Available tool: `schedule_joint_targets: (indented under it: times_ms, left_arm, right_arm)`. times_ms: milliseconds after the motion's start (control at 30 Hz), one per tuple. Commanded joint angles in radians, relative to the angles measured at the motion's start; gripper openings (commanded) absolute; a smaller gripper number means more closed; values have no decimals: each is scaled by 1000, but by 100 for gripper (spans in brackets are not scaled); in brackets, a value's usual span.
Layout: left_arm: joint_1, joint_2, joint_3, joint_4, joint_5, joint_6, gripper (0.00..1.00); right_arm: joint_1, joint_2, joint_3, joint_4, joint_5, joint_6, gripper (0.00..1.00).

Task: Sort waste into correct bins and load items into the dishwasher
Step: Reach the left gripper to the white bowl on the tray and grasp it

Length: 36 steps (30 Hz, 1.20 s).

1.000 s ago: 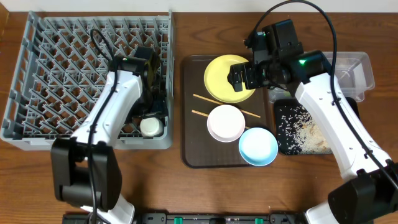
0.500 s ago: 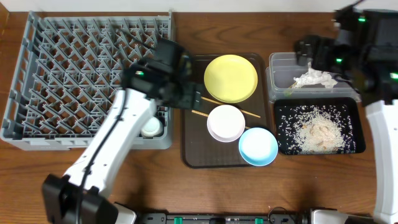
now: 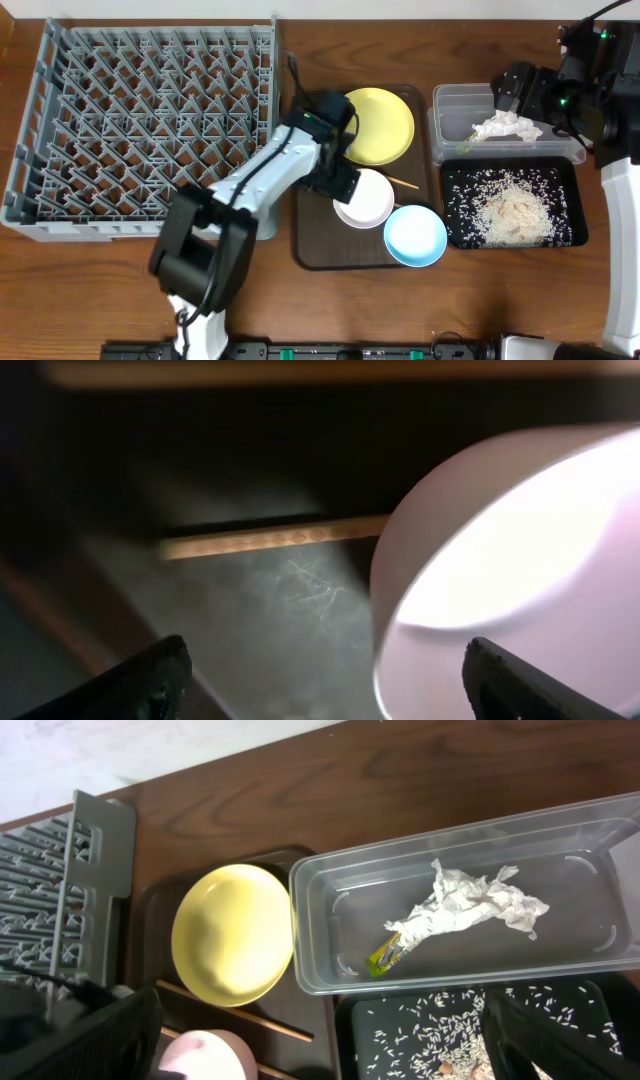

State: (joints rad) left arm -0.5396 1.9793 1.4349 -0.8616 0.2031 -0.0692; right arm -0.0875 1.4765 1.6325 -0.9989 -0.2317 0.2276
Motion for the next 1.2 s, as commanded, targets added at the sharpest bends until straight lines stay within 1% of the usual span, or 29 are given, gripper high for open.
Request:
schedule_joint_targets:
  times_ms: [0, 100, 167, 333, 400, 433, 467, 567, 633, 867, 1033, 1100, 1167]
  left_arm:
    - [-16, 32, -9, -3, -8, 48, 81]
    - [-18, 35, -9, 2, -8, 47, 63]
    - [-18, 35, -9, 4, -8, 47, 54]
    - [-18, 35, -9, 5, -8, 47, 52]
    - [-18, 35, -9, 7, -9, 47, 46]
    - [-18, 35, -9, 8, -9, 47, 37]
    - [-18, 35, -9, 8, -9, 47, 31]
    - [-18, 35, -9, 8, -9, 46, 15]
    - [-18, 35, -9, 8, -9, 46, 8]
    - [-17, 15, 1, -12, -9, -1, 7]
    - [-17, -101, 53, -45, -25, -2, 7]
    - [-17, -174, 65, -41, -93, -3, 8]
    - [-17, -244, 69, -34, -205, -3, 7]
  right_arm:
    - [-3, 3, 2, -2, -4, 11, 99]
    - [-3, 3, 2, -7, -4, 11, 99]
    - [-3, 3, 2, -8, -4, 11, 99]
    - [-3, 3, 2, -8, -4, 11, 99]
    - [-3, 3, 2, -8, -4, 11, 99]
    - [-3, 3, 2, -8, -4, 11, 99]
    - [-3, 3, 2, -8, -4, 11, 99]
    - [-3, 3, 2, -8, -4, 11, 99]
    - [-3, 3, 2, -8, -4, 11, 99]
    - [-3, 3, 2, -8, -4, 11, 99]
    - [-3, 3, 2, -8, -4, 11, 99]
    - [-3, 3, 2, -8, -4, 11, 99]
    - [-3, 3, 2, -8, -4, 11, 99]
